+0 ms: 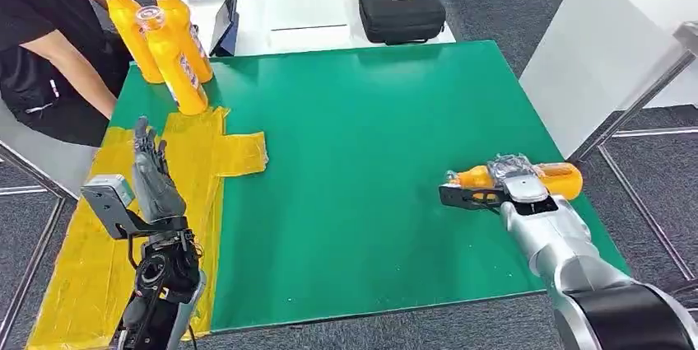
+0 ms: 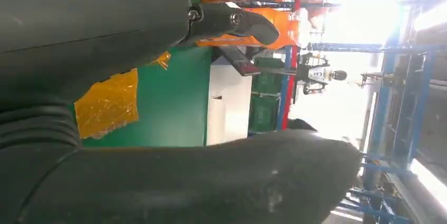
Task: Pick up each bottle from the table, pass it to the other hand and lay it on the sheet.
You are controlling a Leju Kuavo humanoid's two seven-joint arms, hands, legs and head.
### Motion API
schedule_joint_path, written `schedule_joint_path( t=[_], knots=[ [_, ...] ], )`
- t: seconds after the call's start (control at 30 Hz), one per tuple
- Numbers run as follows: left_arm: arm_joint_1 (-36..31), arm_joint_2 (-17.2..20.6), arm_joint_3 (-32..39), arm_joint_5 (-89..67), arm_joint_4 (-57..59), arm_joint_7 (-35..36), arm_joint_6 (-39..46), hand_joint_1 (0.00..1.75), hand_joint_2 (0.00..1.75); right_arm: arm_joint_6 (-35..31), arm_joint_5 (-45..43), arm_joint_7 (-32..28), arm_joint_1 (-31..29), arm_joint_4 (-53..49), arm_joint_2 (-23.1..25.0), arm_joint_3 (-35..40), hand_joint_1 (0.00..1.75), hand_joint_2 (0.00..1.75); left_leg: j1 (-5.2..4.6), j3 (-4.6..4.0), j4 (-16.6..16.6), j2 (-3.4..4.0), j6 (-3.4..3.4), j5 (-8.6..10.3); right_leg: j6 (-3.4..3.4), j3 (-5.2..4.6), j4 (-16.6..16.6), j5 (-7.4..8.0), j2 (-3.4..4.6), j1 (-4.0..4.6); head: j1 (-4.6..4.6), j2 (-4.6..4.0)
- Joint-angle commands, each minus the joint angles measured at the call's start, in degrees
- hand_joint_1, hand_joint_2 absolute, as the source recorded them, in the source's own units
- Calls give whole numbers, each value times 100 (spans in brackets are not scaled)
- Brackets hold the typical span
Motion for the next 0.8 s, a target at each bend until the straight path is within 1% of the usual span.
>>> schedule_joint_path(
  t=[0.03, 0.07, 0.17, 0.23, 0.37, 0.47, 0.53, 0.77, 0.8],
  knots=[
    [-459, -56, -518, 64, 331, 218, -219, 0, 0, -204, -497, 41, 87, 288, 1182, -630, 175, 175, 7, 18, -1, 42, -14, -10, -12, 11, -5, 4, 29, 11, -2, 0],
    [-488, -53, -629, 72, 324, 231, -246, 0, 0, -199, -546, 40, 50, 283, 1261, -669, 175, 175, 9, 27, -1, 65, -19, -13, -16, 13, -5, 4, 45, 13, -2, 0],
    [-540, -66, -874, 67, 289, 230, -251, 0, 0, -203, -580, 94, -77, 254, 1387, -695, 175, 175, 12, 27, 0, 82, -25, -12, -27, 3, -1, 11, 56, 19, -4, 0],
    [-522, -3, -1015, 140, 186, 222, -154, 0, 0, -273, -616, 95, -142, 251, 1401, -726, 175, 175, 13, 21, 0, 71, -23, -6, -29, -3, 0, 14, 51, 18, -4, 0],
    [-539, 122, -1258, 303, 289, 165, -32, 0, 0, -309, -656, 54, -337, 234, 1406, -758, 175, 175, 18, 18, 3, 75, -36, -2, -31, -3, 6, 10, 47, 21, -4, 0],
    [-563, 89, -1321, 333, 374, 138, -31, 0, 0, -302, -655, 54, -368, 227, 1414, -752, 175, 175, 19, 9, 0, 67, -33, 5, -29, -9, 4, 15, 48, 24, -4, 0],
    [-563, 89, -1321, 333, 374, 138, -31, 0, 0, -302, -655, 54, -368, 227, 1414, -752, 175, 175, 18, 20, 6, 74, -40, -5, -30, 4, 9, 3, 40, 25, -2, 0],
    [-575, 80, -1328, 337, 393, 132, -26, 0, 0, -318, -653, 55, -351, 227, 1416, -750, 175, 175, 18, -16, 0, 58, -31, 7, -28, -27, 3, 15, 47, 22, -2, 0],
    [-588, 83, -1336, 338, 405, 131, -29, 0, 0, -346, -662, 51, -337, 220, 1413, -759, 175, 175, 17, -7, 3, 63, -35, 0, -29, -19, 7, 7, 44, 22, -4, 0]
  ],
)
